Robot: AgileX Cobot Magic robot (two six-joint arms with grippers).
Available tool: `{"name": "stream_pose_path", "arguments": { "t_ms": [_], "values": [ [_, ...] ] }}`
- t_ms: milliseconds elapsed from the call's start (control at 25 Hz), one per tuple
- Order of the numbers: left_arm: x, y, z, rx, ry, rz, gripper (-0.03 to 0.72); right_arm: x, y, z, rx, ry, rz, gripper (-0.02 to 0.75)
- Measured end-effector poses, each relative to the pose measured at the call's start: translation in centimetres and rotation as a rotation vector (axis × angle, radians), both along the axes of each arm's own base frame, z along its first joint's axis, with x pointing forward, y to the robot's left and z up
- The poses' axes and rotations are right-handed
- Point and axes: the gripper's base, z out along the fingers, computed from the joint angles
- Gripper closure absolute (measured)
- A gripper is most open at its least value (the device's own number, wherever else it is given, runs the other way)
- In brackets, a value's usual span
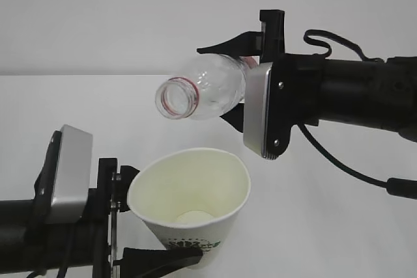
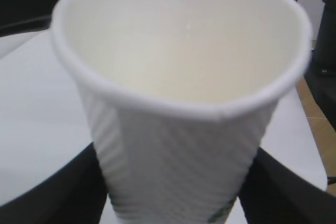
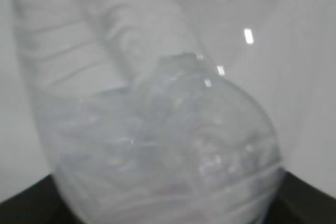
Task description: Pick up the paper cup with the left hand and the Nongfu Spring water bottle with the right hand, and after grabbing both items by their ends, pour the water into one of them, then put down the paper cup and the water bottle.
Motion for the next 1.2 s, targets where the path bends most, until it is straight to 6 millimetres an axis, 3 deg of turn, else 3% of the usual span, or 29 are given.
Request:
{"name": "stream_pose_path", "arguments": {
  "t_ms": [320, 1200],
  "values": [
    [1.1, 0.3, 0.2, -0.032, 0.01, 0.126, 0.162, 0.4, -0.3, -0.2, -0.02, 0.009, -0.061, 0.233],
    [2.2, 0.8, 0.2, -0.025, -0.01, 0.26, 0.163, 1.7, -1.4, 0.2, -0.023, -0.065, -0.233, 0.233]
  ]
}}
